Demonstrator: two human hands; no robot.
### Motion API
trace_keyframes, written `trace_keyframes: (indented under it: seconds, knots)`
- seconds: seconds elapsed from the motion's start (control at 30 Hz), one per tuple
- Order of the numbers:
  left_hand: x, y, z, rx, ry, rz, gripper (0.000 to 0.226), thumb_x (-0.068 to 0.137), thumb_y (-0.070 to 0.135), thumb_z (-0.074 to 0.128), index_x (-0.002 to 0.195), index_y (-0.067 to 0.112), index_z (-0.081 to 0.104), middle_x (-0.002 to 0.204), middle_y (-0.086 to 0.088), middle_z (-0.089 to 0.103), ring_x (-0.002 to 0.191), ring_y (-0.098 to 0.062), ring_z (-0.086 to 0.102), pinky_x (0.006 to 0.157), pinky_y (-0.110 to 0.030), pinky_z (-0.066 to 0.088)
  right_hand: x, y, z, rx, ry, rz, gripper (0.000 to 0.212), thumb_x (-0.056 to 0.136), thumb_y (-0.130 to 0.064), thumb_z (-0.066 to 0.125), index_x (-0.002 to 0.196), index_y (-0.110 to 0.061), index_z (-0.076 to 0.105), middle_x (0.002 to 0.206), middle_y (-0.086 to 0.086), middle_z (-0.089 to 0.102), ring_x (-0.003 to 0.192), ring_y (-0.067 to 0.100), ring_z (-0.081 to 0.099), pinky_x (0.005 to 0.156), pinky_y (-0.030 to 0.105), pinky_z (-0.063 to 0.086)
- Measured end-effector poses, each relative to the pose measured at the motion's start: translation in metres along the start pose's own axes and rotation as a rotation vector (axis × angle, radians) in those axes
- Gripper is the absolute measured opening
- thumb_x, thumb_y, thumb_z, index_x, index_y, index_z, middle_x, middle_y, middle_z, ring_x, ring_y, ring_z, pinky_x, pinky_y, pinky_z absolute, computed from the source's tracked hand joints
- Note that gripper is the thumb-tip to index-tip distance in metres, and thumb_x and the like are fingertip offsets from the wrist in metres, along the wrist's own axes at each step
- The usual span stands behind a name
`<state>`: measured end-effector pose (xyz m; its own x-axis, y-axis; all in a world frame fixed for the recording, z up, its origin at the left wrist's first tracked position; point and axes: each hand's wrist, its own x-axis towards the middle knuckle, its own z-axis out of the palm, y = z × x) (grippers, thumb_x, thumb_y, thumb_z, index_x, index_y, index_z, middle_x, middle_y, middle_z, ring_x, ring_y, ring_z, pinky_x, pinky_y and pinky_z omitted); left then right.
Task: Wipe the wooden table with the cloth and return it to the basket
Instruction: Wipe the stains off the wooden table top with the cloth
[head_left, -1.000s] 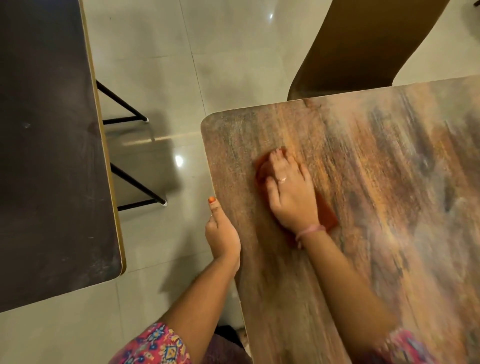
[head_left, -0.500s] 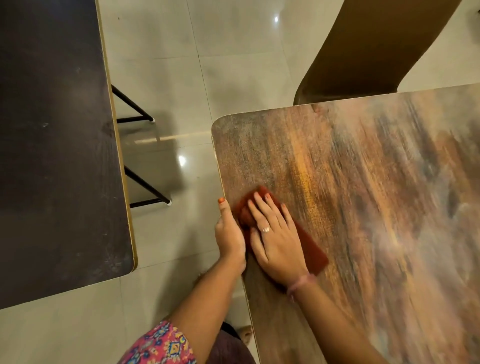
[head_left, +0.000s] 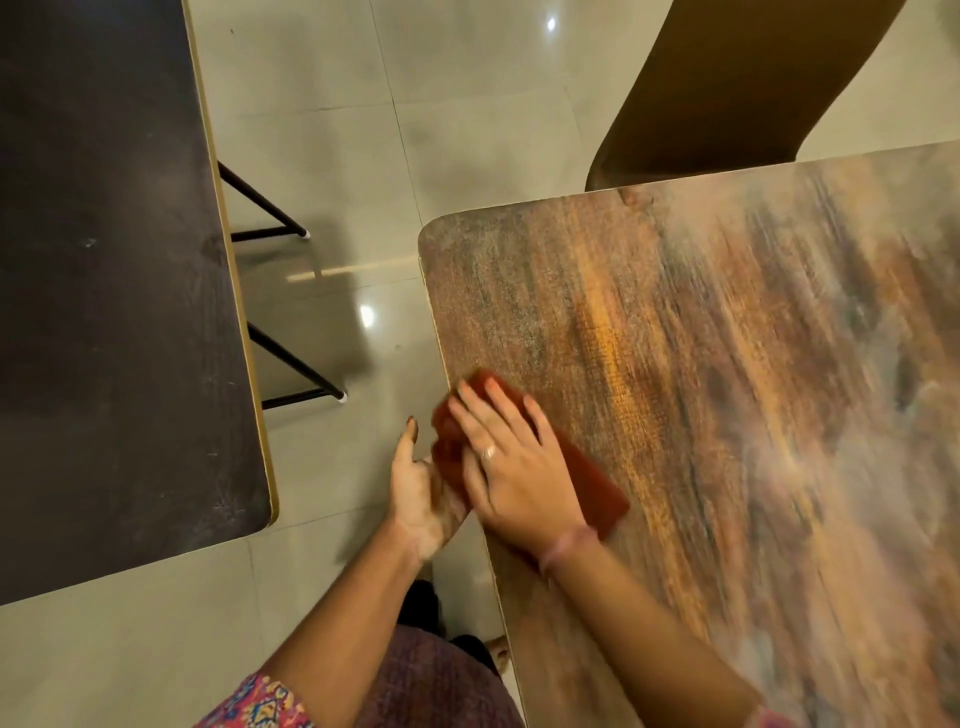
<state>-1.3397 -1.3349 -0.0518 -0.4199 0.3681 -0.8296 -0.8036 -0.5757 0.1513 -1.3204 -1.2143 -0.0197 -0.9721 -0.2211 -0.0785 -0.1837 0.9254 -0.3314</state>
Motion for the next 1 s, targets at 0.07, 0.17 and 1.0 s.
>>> trace_keyframes:
  seconds: [0.07, 0.17, 1.0]
  knots:
    - [0.000, 0.003, -0.001, -0.003, -0.034, 0.014, 0.076, 0.090, 0.066, 0.028, 0.110, 0.006, 0.068, 0.101, -0.014, 0.072, 0.086, -0.023, 0.071, 0.076, -0.033, 0.055, 0.070, 0.009, -0.005, 0.000, 0.018, -0.001, 0.048, 0.096, -0.029, 0.040, 0.143, -0.022, 0.044, 0.153, -0.005, 0.037, 0.146, 0.014, 0.022, 0.118, 0.042, 0.016]
    - [-0.001, 0.001, -0.003, 0.033, -0.047, 0.023, 0.080, 0.090, 0.068, 0.020, 0.110, 0.006, 0.066, 0.101, -0.012, 0.071, 0.084, -0.021, 0.070, 0.082, -0.033, 0.049, 0.160, 0.020, -0.017, -0.001, 0.007, 0.041, 0.048, 0.099, -0.032, 0.033, 0.146, -0.023, 0.039, 0.155, -0.006, 0.032, 0.147, 0.013, 0.017, 0.119, 0.042, 0.012]
    - [-0.105, -0.198, -0.062, 0.163, 0.200, 0.106, 0.051, 0.093, 0.054, 0.045, 0.126, 0.019, 0.060, 0.121, -0.008, 0.066, 0.115, -0.024, 0.060, 0.104, -0.043, 0.043, -0.235, -0.027, 0.027, -0.021, -0.090, 0.033, 0.056, 0.099, -0.035, 0.032, 0.153, -0.021, 0.022, 0.160, -0.004, 0.015, 0.149, 0.013, 0.005, 0.120, 0.043, 0.009]
